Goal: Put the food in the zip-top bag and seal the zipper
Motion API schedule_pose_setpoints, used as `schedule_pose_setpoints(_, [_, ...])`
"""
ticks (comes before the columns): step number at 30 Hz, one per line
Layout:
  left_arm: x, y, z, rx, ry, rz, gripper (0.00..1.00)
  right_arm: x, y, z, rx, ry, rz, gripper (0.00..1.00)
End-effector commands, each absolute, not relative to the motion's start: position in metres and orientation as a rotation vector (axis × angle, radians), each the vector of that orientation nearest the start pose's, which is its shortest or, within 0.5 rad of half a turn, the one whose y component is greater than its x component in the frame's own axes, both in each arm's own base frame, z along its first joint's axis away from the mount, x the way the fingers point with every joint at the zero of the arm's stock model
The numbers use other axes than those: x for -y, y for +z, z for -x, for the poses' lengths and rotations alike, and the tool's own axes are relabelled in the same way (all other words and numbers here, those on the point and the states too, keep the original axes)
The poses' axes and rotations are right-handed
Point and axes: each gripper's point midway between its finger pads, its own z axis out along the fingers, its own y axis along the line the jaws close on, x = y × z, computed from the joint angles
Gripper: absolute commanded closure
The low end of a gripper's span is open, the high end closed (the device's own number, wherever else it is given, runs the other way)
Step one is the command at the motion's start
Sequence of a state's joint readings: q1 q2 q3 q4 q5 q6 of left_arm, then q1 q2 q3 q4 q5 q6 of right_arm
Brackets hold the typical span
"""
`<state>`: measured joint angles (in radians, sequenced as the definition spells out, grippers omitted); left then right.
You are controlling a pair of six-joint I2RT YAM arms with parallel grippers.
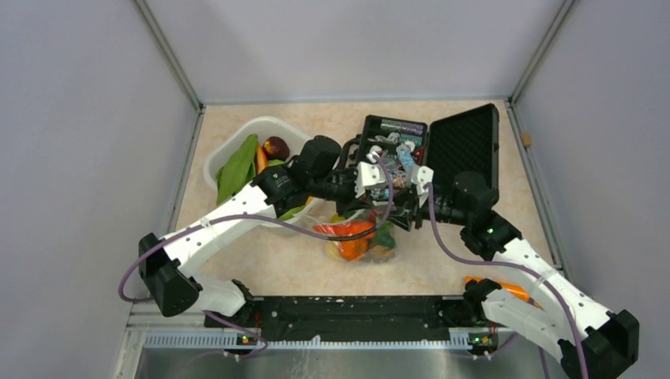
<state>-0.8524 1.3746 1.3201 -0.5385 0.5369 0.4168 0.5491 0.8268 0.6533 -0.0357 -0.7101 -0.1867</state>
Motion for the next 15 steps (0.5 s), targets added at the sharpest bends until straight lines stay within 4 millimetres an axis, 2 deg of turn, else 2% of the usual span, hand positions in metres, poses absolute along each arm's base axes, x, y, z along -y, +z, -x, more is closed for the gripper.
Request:
schedule_pose_setpoints(1, [0.3549, 0.2873, -0.1919, -1.456, -0.932, -1.517, 1.00, -0.2507, 0.2577, -0.1868, -1.349, 0.895, 1.158, 0.54])
schedule_pose_setpoints(6, [0.3605, 0.2901, -0.1897, -1.448, -0.972, -1.532, 1.00, -0.2531, 0.2651, -0.1880, -1.318, 0.887, 1.177, 0.52])
schedule_pose_setpoints(9, [0.3628, 0.2901, -0.1890, -1.453, -0.987, -1.535, 1.00, -0.2566, 0.2641, -0.1884, -1.319, 0.904, 1.200, 0.54])
schedule_pose_setpoints(10, [0.3624, 0.2899, -0.1902, -1.457, -0.979, -1.532, 1.00, -0.2576, 0.2630, -0.1876, -1.319, 0.910, 1.212, 0.57])
schedule_pose_setpoints(15, [0.3587, 0.2884, -0.1932, -1.459, -0.938, -1.542, 1.00, -0.2577, 0.2605, -0.1899, -1.332, 0.899, 1.212, 0.82])
